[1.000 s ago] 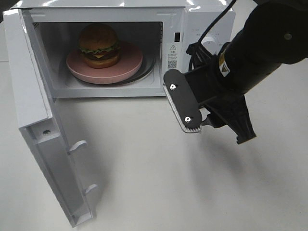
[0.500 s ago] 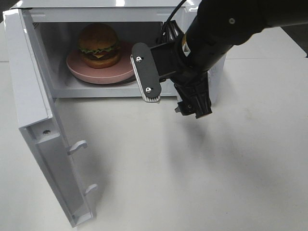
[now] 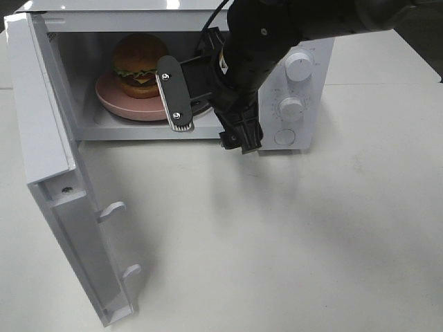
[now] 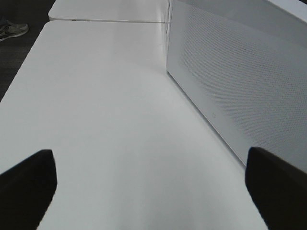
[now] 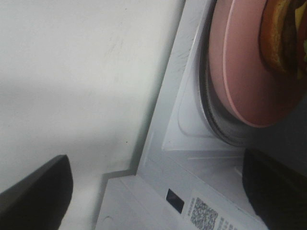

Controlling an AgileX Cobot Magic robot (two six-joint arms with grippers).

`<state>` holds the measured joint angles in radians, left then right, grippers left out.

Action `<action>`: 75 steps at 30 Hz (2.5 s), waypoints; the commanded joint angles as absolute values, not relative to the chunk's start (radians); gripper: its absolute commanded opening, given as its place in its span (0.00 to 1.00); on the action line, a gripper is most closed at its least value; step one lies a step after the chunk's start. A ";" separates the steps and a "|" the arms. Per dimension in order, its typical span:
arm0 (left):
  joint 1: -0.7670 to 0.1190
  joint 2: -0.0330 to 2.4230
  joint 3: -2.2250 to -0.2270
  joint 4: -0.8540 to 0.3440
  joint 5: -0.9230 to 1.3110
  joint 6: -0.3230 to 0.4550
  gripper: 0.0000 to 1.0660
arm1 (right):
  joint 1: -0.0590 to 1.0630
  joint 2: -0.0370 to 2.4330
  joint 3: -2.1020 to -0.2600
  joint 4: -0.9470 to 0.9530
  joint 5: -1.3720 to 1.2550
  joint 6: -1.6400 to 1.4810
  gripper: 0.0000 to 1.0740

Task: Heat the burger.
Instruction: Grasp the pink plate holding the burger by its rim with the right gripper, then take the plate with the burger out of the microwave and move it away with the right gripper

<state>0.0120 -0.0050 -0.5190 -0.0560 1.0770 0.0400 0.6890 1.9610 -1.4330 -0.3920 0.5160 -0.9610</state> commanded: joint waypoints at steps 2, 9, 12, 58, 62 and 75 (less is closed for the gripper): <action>0.015 -0.021 -0.515 -0.065 1.068 0.043 0.94 | 0.690 2.013 -1.506 -0.394 0.511 -0.952 0.85; 0.015 -0.021 -0.515 -0.065 1.068 0.043 0.94 | 0.705 2.085 -1.580 -0.378 0.510 -0.949 0.84; 0.015 -0.021 -0.515 -0.065 1.068 0.043 0.94 | 0.711 2.137 -1.633 -0.373 0.508 -0.949 0.83; 0.015 -0.021 -0.515 -0.065 1.068 0.043 0.94 | 0.654 2.455 -1.986 -0.343 0.489 -0.907 0.24; 0.015 -0.021 -0.515 -0.065 1.068 0.043 0.94 | 0.661 2.455 -1.986 -0.344 0.500 -0.907 0.05; 0.015 -0.021 -0.515 -0.065 1.068 0.043 0.94 | 0.700 2.440 -1.981 -0.335 0.572 -0.982 0.00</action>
